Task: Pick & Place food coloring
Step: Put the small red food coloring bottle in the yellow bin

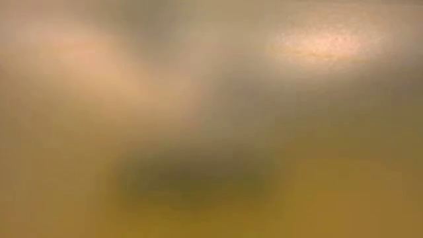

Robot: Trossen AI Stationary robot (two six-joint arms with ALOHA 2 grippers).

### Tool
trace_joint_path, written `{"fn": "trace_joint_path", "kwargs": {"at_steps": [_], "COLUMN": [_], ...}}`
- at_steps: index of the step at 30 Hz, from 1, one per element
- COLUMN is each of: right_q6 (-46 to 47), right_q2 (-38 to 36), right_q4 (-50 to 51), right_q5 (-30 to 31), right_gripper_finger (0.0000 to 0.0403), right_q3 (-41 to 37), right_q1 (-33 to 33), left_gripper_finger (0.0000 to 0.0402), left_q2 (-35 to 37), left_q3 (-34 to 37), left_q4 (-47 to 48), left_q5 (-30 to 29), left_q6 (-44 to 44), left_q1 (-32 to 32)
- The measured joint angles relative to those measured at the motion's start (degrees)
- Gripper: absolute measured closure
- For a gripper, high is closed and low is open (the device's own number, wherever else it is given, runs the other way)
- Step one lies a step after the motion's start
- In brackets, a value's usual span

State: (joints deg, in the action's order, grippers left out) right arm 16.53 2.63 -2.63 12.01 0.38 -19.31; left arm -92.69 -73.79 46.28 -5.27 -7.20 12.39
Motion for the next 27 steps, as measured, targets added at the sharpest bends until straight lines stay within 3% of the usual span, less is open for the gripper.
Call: {"fn": "trace_joint_path", "kwargs": {"at_steps": [6, 20, 27], "right_q6": [0.00, 0.00, 0.00], "right_q2": [-0.02, 0.00, 0.00], "right_q4": [0.00, 0.02, 0.02], "right_q5": [-0.02, -0.02, -0.02], "right_gripper_finger": [0.0265, 0.0264, 0.0266], "right_q3": [0.00, 0.00, 0.00], "right_q1": [0.02, 0.02, 0.00], "left_gripper_finger": [0.0323, 0.0322, 0.0322], "left_q2": [-3.46, -21.59, -26.78], "left_q3": [-6.09, -35.43, -41.47], "left_q4": [1.16, 12.42, 13.18], "left_q5": [-1.65, -1.60, -1.51], "left_q6": [-0.12, -5.48, -11.05], "left_q1": [2.12, 9.43, 13.37]}}
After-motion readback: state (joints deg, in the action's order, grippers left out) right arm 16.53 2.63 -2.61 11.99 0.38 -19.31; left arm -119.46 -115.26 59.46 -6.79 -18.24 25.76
